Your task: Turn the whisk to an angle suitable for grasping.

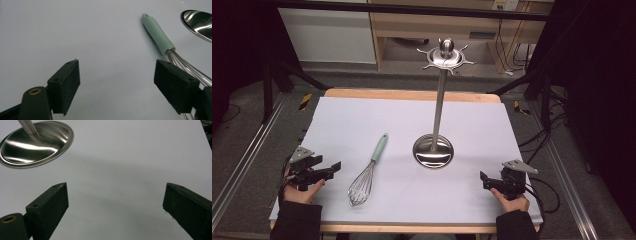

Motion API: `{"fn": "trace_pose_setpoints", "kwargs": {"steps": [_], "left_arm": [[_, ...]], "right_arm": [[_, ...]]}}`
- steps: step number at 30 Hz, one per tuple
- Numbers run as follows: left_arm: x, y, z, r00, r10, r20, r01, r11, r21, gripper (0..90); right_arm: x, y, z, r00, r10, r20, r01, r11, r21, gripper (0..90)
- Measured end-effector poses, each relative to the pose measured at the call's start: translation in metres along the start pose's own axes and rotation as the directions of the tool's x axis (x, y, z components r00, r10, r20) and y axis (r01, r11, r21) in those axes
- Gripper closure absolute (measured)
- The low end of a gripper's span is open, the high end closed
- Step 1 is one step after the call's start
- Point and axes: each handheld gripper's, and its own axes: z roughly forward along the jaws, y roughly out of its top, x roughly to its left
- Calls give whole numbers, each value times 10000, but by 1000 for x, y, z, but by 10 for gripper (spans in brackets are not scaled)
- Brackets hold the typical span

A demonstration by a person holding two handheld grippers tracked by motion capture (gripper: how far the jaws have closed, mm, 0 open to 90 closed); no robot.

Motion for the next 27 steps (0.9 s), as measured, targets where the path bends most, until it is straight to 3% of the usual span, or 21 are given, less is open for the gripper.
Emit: {"fn": "trace_pose_setpoints", "kwargs": {"steps": [9, 15, 26, 27], "left_arm": [[-10, 11, -5, 9999, 45, 115, -43, 9998, -176, 230], [-17, 20, -7, 9994, 78, 325, -69, 9996, -259, 252], [-30, 40, -4, 9977, 513, 452, -510, 9987, -71, 271], [-32, 42, -3, 9975, 553, 444, -551, 9985, -57, 272]], "right_arm": [[2, -2, 3, 9999, -113, 108, 110, 9994, 322, 96], [1, -1, 1, 9999, 136, 49, -137, 9994, 309, 98], [0, 2, -4, 9990, -194, 394, 188, 9997, 166, 111], [1, 2, -4, 9993, -281, 258, 277, 9995, 173, 111]]}}
